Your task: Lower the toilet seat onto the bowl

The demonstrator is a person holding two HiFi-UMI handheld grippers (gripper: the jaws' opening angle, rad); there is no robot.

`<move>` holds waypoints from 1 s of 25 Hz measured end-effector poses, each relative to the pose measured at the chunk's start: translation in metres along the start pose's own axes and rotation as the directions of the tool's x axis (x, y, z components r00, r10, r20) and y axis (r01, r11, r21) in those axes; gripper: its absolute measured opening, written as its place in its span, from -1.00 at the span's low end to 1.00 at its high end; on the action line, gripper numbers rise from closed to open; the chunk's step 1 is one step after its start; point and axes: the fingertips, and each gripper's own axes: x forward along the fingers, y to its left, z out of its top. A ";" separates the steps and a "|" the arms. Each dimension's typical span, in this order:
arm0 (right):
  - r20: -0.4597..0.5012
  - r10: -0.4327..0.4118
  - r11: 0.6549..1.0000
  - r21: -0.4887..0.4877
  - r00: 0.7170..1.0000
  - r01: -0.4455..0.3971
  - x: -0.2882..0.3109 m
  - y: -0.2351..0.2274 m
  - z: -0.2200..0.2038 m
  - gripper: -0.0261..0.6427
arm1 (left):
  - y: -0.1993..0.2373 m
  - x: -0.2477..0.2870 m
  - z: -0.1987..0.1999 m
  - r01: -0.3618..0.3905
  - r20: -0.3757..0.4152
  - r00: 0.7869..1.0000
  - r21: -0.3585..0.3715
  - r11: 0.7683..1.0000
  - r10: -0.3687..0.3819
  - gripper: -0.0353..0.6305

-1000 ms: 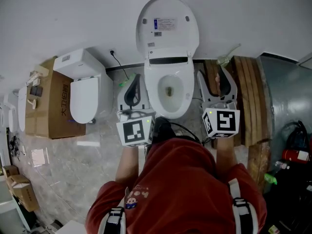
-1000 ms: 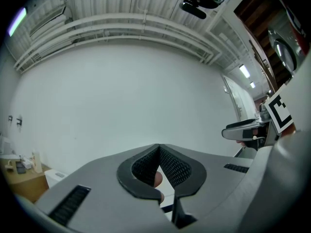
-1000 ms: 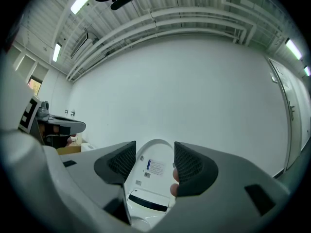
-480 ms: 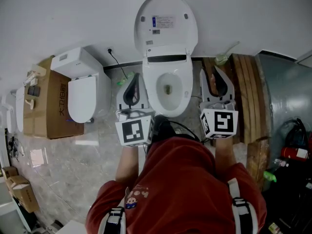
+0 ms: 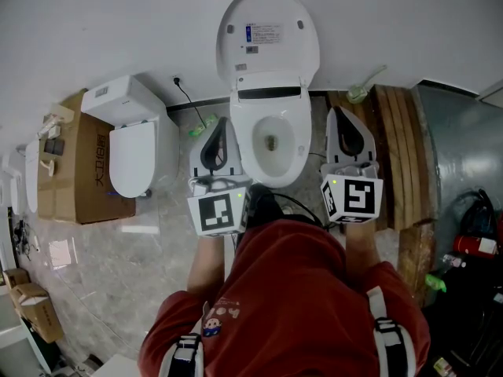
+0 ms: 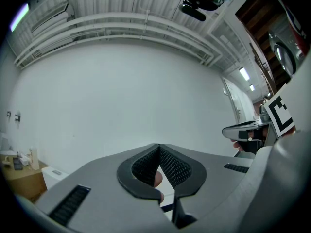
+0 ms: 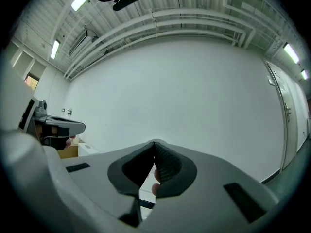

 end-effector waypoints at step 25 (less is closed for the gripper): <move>-0.014 0.001 1.000 -0.012 1.000 -0.001 0.001 -0.006 -0.008 -0.88 | -0.007 0.003 -0.001 -0.003 0.008 1.000 0.002 1.000 0.003 -0.86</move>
